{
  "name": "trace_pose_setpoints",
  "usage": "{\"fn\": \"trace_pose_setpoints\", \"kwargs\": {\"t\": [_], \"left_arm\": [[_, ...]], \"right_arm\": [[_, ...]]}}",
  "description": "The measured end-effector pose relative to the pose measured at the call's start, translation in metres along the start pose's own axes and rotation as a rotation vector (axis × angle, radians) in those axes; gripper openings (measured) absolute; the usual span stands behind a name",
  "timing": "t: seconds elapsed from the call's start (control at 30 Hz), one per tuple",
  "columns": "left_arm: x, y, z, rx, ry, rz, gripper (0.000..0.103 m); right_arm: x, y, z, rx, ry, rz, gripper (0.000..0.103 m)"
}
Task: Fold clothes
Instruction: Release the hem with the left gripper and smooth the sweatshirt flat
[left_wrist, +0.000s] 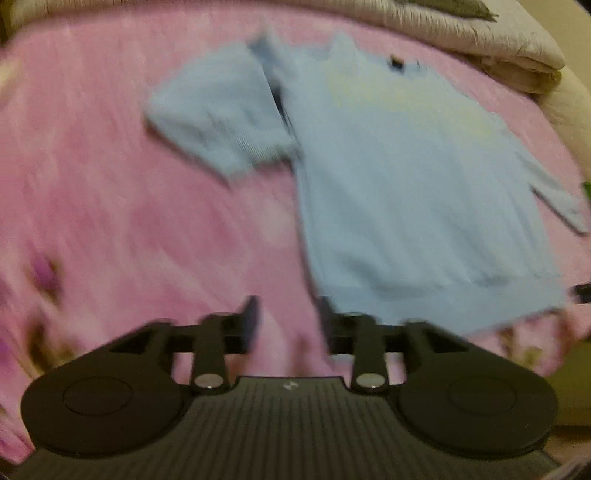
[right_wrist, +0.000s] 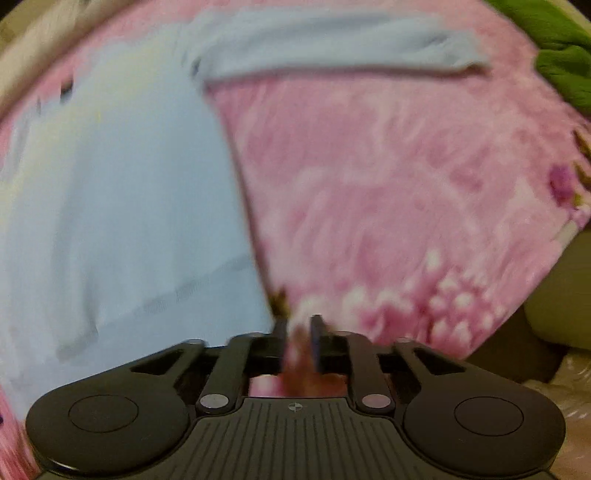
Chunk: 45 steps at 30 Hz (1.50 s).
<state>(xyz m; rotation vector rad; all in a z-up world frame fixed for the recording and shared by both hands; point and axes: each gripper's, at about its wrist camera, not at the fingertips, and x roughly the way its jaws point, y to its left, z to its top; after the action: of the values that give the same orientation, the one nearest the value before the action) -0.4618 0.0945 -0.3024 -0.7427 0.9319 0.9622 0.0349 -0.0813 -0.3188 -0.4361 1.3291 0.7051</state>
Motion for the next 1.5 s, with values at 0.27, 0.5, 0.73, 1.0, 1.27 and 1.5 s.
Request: {"fn": "trace_pose_setpoints", "kwargs": {"t": [0.27,0.5,0.73,1.0,1.27,1.5], "left_arm": [[0.064,-0.026,0.053,0.501,-0.101,0.213,0.047],[0.115,-0.020,0.078,0.733,-0.084,0.212,0.008],[0.030,0.157,0.187,-0.054,-0.367,0.352,0.005],[0.029,0.322,0.150,-0.619,-0.254,0.275,0.005],[0.058,0.325,0.079,-0.627,-0.078,0.468,0.005],[0.015,0.184,0.001,-0.573,-0.029,-0.062,0.037]], "right_arm": [[-0.001,0.005,0.036,0.112,-0.073,0.099,0.034],[0.013,0.025,0.034,0.121,-0.008,0.093,0.035],[0.001,0.028,0.037,0.145,-0.043,0.073,0.035],[-0.005,0.038,0.025,0.178,-0.068,0.051,0.035],[-0.008,0.046,0.003,0.155,-0.073,0.017,0.035],[-0.016,0.010,-0.015,0.235,-0.093,0.045,0.044]]}}
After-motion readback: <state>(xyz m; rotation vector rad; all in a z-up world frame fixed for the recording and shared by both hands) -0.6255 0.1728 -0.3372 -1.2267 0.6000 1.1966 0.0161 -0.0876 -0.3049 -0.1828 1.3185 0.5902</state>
